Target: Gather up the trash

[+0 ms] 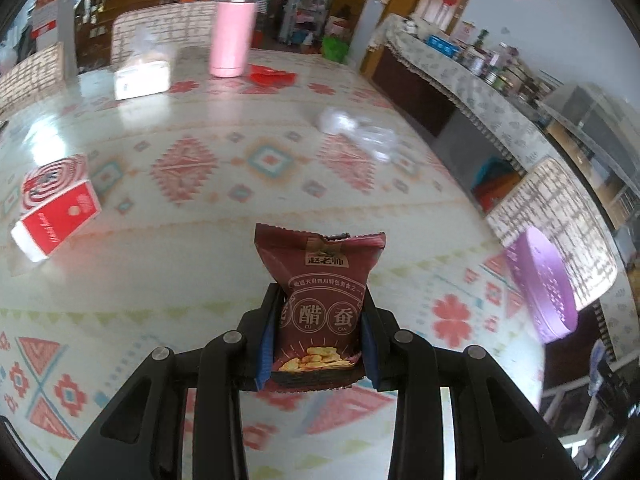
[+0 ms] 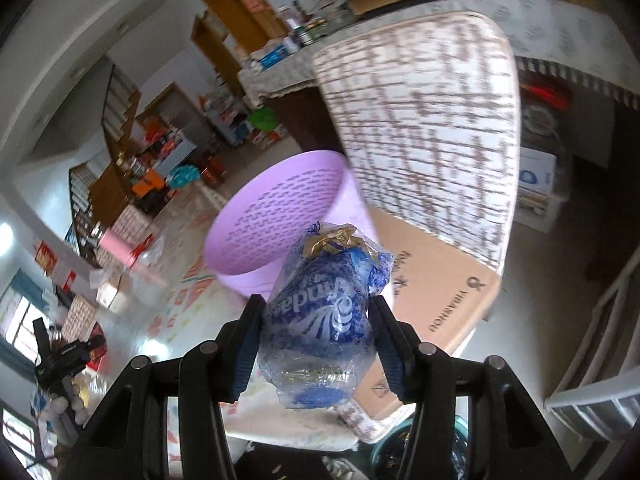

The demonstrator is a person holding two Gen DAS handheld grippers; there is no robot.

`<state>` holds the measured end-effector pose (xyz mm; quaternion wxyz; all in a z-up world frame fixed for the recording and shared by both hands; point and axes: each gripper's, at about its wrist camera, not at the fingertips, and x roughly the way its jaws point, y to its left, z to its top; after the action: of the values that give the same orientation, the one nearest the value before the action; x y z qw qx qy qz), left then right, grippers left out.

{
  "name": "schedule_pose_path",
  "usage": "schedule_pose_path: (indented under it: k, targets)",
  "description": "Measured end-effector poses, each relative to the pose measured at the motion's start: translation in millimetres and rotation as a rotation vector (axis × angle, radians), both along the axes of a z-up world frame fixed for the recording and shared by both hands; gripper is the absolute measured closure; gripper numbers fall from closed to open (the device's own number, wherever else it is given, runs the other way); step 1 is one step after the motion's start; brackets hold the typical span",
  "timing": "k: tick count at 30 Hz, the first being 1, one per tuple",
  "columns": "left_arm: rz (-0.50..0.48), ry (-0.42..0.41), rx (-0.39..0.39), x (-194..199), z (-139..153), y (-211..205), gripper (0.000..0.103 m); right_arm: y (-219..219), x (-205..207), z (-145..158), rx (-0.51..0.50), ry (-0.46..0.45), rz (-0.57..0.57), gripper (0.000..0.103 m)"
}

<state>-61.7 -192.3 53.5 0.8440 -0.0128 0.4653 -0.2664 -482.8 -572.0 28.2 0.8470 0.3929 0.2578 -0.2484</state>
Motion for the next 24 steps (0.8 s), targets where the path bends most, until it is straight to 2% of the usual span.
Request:
schedule_pose_path:
  k: [11, 24]
  targets:
    - [-0.106, -0.028, 0.019, -34.4, 4.5, -58.5, 0.069, -20.6, -28.0, -14.0, 0.018, -0.015, -0.051, 0.045]
    - [-0.145, -0.13, 0.08, -66.8, 13.2, -71.7, 0.069, 1.7, -0.5, -8.2, -0.031, -0.003, 0.033, 0.045]
